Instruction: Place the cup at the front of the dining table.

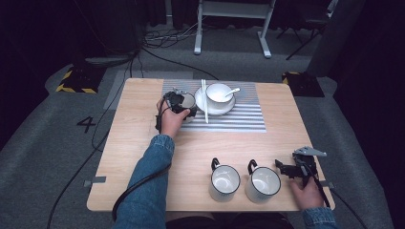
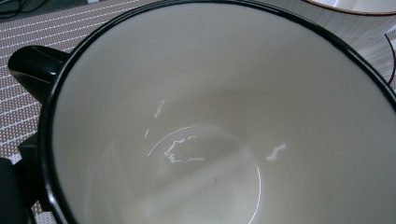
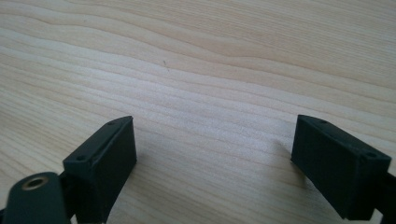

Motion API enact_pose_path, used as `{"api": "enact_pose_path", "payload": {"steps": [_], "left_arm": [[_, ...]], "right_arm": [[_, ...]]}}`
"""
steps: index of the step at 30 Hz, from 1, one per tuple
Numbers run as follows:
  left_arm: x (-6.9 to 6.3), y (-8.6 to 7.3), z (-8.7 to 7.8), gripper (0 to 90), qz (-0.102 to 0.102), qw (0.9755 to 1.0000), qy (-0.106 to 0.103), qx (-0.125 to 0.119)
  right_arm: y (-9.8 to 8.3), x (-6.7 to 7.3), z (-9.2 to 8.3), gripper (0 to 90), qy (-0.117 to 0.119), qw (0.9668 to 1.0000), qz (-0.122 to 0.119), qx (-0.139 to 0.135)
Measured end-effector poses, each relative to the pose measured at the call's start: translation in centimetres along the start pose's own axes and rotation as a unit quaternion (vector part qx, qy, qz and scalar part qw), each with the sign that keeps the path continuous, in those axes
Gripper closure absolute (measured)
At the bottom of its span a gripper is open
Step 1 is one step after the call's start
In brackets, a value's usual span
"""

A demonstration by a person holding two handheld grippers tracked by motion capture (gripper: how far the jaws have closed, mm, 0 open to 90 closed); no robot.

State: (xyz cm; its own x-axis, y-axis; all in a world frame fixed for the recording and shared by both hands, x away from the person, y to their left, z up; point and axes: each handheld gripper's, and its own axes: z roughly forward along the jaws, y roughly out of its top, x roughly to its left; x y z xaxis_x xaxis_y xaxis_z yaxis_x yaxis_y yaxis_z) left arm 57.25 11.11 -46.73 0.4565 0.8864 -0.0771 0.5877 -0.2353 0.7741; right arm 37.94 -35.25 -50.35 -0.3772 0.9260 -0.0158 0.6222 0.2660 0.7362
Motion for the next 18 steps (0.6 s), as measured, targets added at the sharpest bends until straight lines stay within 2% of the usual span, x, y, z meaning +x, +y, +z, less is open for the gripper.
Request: {"api": "enact_pose_path", "payload": {"steps": [3, 5, 9, 13, 14, 16, 18], "left_arm": [[-0.1, -0.1, 0.0, 1.7, -0.003, 1.0, -0.002, -0.005], [-0.1, -0.2, 0.0, 1.7, -0.002, 1.0, 0.003, -0.007], [-0.5, 0.2, -0.4, 2.0, -0.006, 0.9998, 0.019, 0.006], [-0.5, 0.5, -1.2, 1.0, -0.009, 0.9997, 0.022, 0.008], [-0.6, 0.4, -1.5, 1.1, -0.009, 0.9998, 0.015, 0.001], [-0.6, 0.5, -2.4, 2.2, 0.002, 0.9997, 0.019, -0.018], [-0.7, 0.6, -3.1, 2.6, 0.002, 0.9996, 0.018, -0.02]], "right_arm": [[0.0, 0.0, 0.0, 14.0, 0.0, 1.0, 0.0, 0.0], [0.0, 0.0, 0.0, 14.0, 0.0, 1.0, 0.0, 0.0], [0.0, 0.0, 0.0, 14.0, 0.0, 1.0, 0.0, 0.0], [0.0, 0.0, 0.0, 14.0, 0.0, 1.0, 0.0, 0.0], [0.0, 0.0, 0.0, 14.0, 0.0, 1.0, 0.001, 0.0], [0.0, 0.0, 0.0, 14.0, 0.0, 1.0, 0.0, 0.0], [0.0, 0.0, 0.0, 14.0, 0.0, 1.0, -0.001, -0.001]]}}
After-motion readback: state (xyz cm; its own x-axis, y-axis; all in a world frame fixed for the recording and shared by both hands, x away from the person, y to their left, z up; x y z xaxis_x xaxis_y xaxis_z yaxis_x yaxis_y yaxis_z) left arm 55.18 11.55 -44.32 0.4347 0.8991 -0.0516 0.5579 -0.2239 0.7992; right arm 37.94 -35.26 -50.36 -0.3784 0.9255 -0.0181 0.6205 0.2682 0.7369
